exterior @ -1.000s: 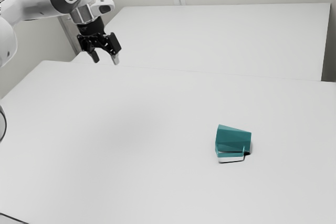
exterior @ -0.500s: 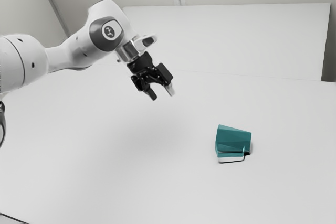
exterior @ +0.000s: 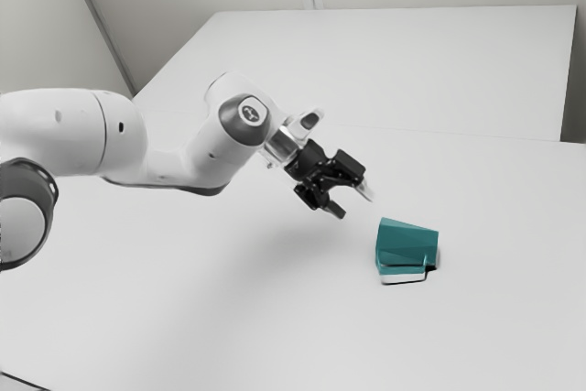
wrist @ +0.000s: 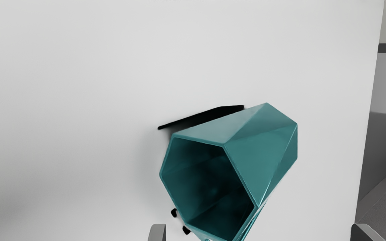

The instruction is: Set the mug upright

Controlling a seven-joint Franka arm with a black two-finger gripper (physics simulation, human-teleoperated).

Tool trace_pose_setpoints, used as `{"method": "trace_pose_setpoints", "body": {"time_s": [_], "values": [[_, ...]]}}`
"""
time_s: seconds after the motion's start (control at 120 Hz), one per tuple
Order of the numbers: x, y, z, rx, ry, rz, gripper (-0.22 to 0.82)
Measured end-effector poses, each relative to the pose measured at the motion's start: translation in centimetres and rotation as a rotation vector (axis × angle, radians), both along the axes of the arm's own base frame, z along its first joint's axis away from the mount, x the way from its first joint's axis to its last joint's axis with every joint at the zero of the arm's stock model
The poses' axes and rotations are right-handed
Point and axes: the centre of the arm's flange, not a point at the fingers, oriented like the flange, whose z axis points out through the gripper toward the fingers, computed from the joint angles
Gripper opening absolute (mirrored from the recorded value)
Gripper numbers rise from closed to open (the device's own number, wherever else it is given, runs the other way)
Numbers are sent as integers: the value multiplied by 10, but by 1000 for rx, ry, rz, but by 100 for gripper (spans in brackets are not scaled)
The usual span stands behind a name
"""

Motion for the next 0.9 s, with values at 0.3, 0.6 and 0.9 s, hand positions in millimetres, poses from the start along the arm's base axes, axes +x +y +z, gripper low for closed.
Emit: {"method": "trace_pose_setpoints", "body": {"time_s": [0.3,0.6,0.9], "values": [[-10,-40,-43,-120,40,79,60],[-16,-59,-60,-209,67,130,59],[-14,-63,-52,-232,36,119,-2]]}}
